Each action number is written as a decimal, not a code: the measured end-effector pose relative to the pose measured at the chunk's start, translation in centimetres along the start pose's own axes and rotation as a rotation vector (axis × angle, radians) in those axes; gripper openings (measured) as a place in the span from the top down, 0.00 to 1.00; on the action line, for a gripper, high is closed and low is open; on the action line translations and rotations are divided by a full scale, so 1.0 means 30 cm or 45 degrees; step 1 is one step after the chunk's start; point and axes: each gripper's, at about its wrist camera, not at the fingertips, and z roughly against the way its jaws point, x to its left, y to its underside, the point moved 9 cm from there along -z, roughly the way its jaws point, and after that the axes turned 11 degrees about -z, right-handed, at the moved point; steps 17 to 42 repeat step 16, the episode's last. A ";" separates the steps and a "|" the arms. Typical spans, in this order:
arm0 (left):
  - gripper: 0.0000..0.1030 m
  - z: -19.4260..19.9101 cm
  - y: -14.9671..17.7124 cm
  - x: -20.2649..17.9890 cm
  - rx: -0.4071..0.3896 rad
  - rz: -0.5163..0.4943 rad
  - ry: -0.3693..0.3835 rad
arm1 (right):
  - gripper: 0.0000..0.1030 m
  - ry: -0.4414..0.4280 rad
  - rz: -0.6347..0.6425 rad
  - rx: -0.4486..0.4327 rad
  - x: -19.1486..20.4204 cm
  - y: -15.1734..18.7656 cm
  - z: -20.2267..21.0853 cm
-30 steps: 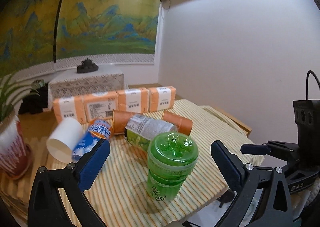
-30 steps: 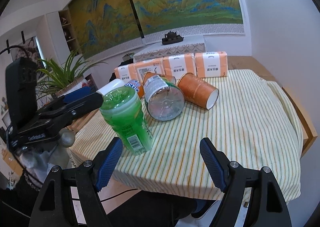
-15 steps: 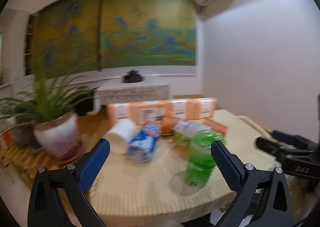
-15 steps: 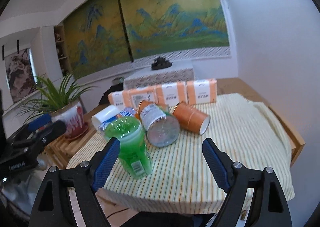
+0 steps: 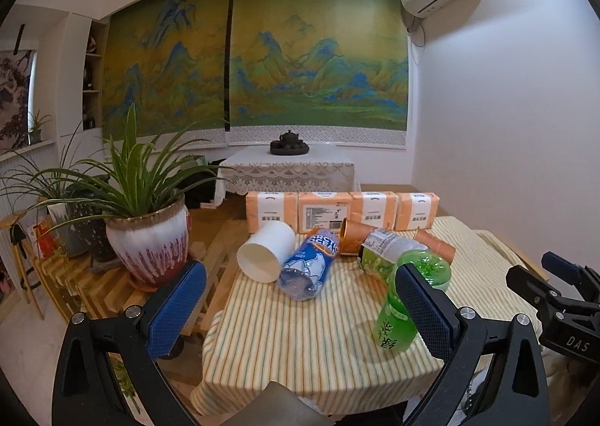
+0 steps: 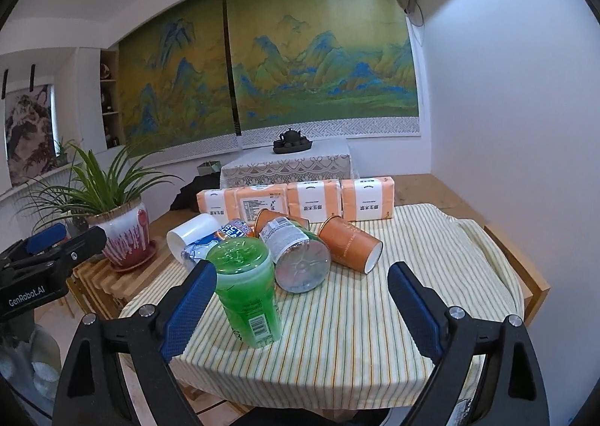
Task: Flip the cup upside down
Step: 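Open the left gripper and pull it back from the standing bottle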
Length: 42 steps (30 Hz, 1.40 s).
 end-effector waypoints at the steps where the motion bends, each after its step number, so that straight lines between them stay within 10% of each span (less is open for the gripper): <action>1: 0.01 0.001 0.001 -0.002 -0.001 -0.003 0.003 | 0.12 0.001 0.004 -0.001 0.002 0.000 0.000; 42: 0.01 -0.008 0.014 -0.011 0.016 -0.005 0.016 | 0.12 0.013 0.007 0.016 0.005 0.016 -0.007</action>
